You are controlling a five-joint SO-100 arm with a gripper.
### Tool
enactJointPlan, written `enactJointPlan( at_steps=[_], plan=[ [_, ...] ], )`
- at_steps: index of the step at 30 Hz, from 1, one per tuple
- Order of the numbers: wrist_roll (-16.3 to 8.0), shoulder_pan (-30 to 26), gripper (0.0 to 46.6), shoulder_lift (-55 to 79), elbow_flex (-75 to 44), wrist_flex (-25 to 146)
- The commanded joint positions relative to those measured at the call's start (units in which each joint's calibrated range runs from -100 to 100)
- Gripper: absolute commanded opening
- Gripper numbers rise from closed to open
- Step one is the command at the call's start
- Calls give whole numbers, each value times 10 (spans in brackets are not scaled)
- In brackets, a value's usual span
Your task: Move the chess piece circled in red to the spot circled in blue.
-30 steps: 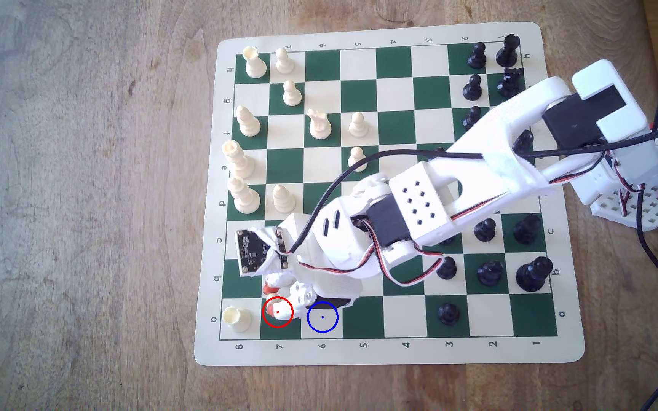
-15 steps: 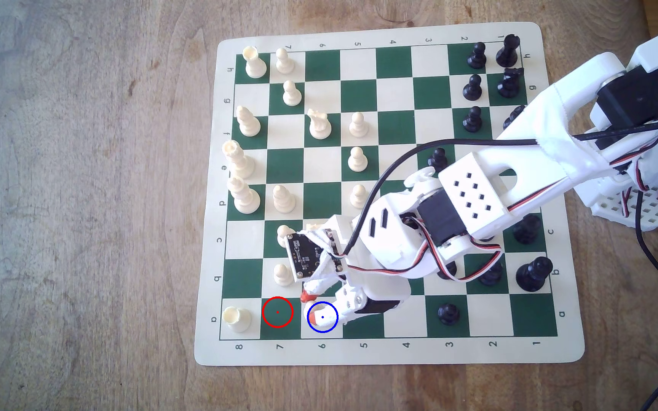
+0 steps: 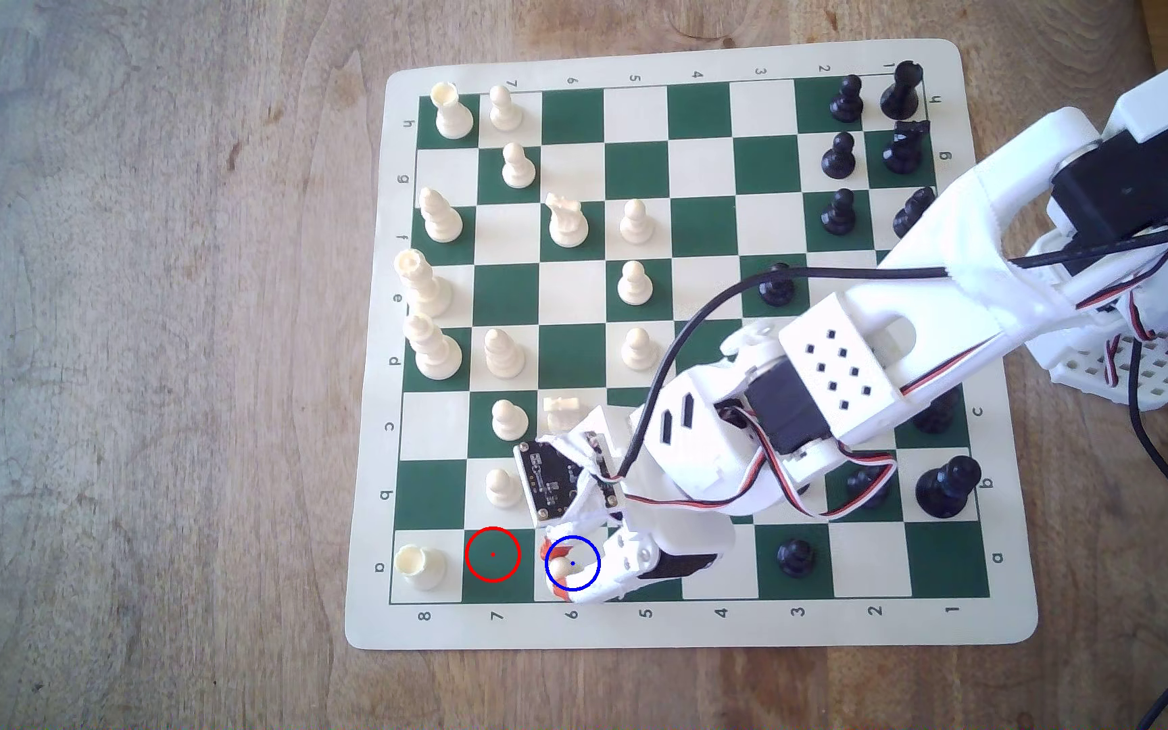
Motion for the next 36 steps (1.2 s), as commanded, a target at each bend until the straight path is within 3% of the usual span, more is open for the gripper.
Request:
enactJointPlan(
  at_steps=[1, 31, 36],
  plan=[
    [2, 1, 3, -6, -20, -13],
    [8, 11, 18, 4, -17, 4],
    [8, 11, 74, 10, -20, 12]
  ],
)
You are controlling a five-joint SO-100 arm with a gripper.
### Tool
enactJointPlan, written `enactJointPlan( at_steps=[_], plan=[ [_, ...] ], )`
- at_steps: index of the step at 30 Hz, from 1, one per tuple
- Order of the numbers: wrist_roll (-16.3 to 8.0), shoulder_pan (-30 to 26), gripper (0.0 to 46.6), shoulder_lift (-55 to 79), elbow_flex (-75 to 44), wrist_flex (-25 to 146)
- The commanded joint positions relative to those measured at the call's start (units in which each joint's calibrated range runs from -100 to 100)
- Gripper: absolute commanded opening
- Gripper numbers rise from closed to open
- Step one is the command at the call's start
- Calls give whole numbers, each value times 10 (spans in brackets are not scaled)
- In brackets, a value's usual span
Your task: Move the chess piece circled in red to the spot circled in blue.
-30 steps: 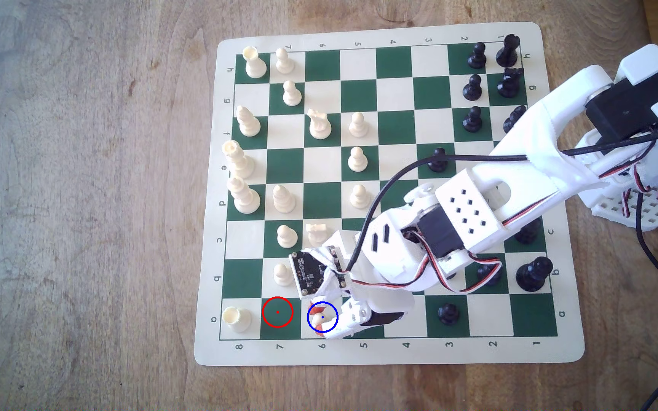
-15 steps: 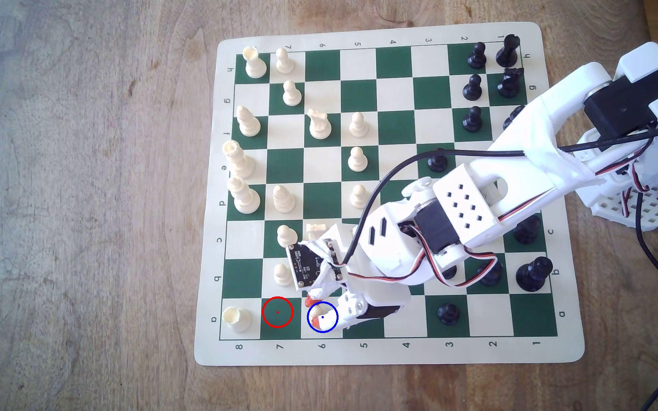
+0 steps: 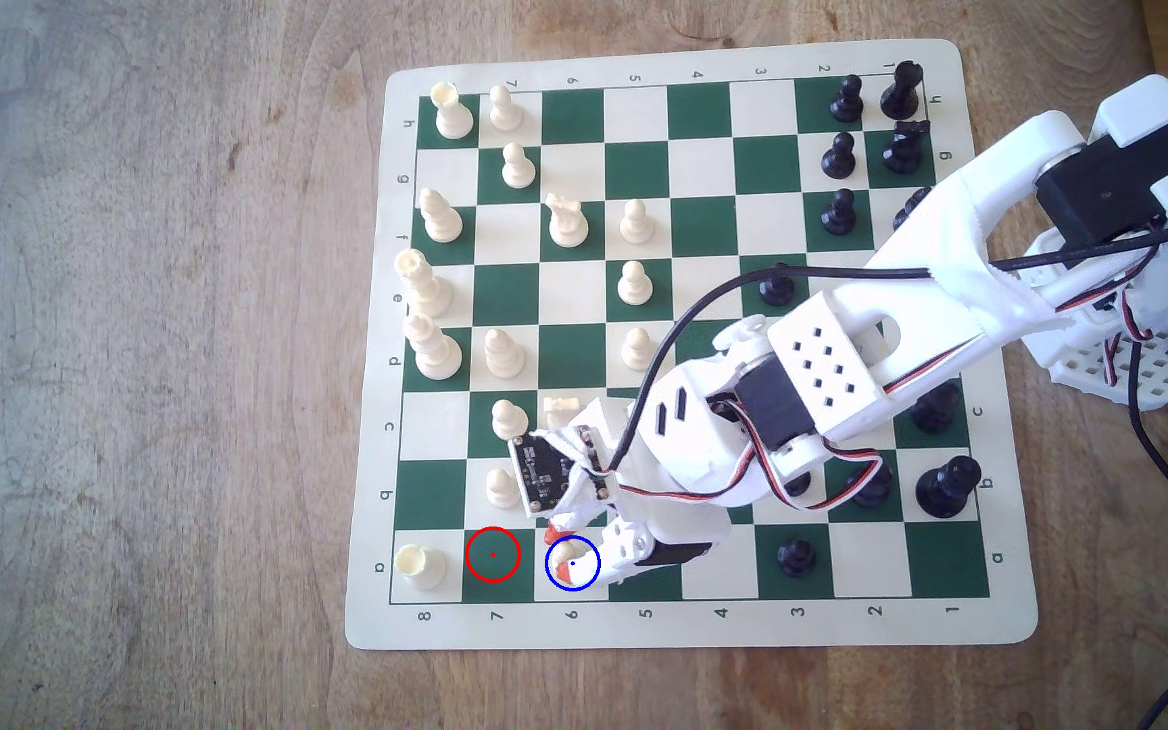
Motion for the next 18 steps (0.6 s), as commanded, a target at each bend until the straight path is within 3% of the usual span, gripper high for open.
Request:
enactJointPlan(
  at_steps=[1, 6, 18],
  plan=[
    [3, -2, 107, -6, -20, 4],
    [2, -2, 181, -5, -18, 5],
    [4, 11, 203, -82, 16, 78]
  ],
)
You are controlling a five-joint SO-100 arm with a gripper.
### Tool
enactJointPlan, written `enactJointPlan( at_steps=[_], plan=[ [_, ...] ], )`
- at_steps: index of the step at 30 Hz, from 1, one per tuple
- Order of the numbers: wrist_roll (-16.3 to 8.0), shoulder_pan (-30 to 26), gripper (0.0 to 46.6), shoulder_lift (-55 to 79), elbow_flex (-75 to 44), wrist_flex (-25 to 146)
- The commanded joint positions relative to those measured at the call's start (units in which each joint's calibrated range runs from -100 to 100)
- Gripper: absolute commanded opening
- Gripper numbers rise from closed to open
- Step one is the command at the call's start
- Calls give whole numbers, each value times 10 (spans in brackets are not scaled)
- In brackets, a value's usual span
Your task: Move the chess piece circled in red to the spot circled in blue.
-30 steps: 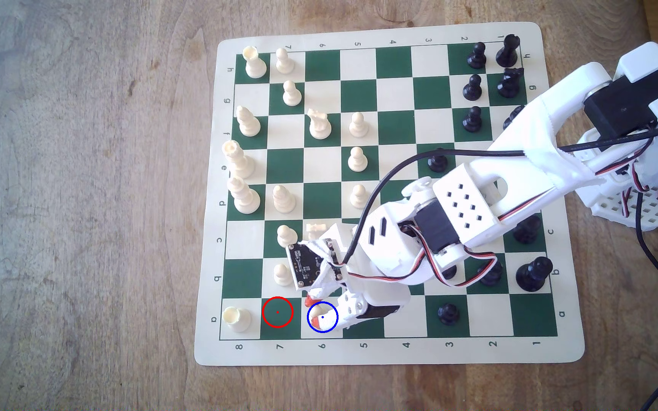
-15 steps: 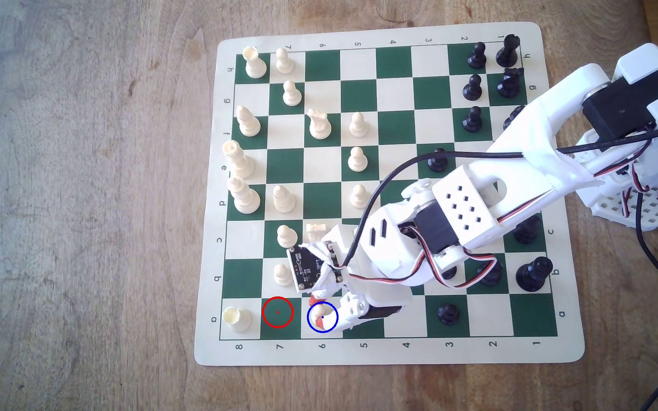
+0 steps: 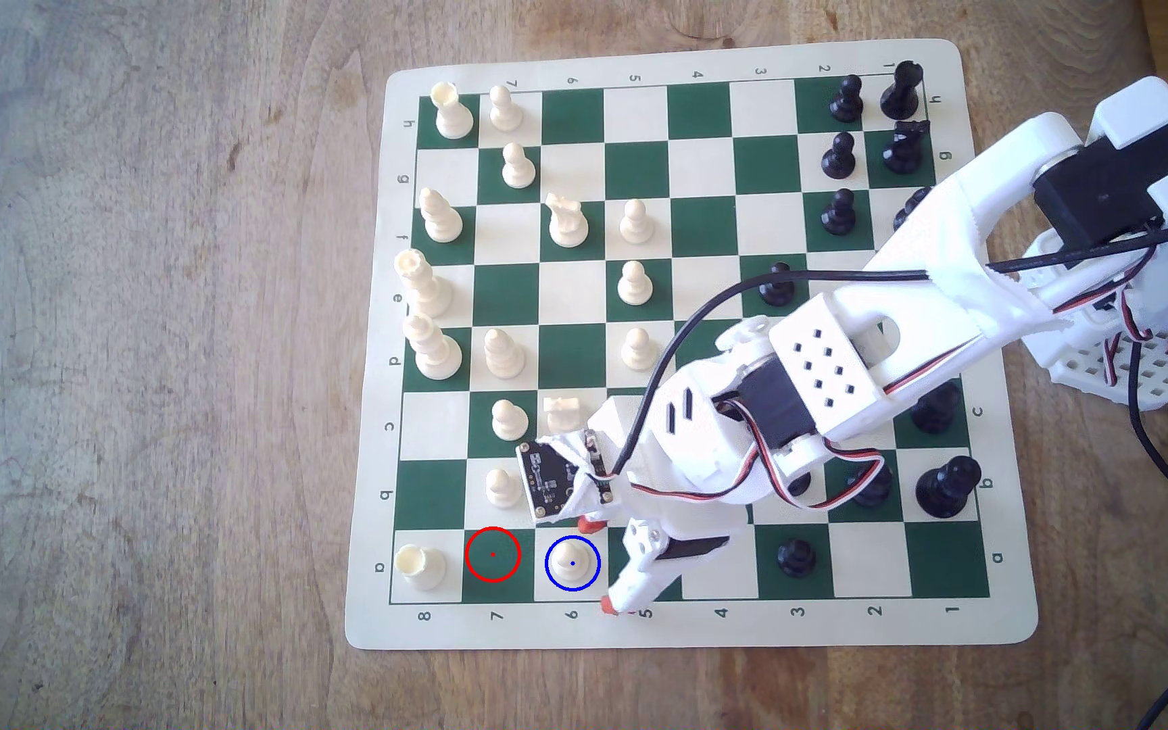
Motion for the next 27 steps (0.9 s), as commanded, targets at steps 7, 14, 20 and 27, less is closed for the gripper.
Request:
enactJointPlan(
  at_steps=[7, 14, 20, 27],
  plan=[
    [3, 19, 205, -188, 36, 77],
    [9, 17, 208, -346, 140, 150],
    [8, 19, 201, -518, 291, 142],
    [-8, 42, 198, -752, 428, 187]
  ],
)
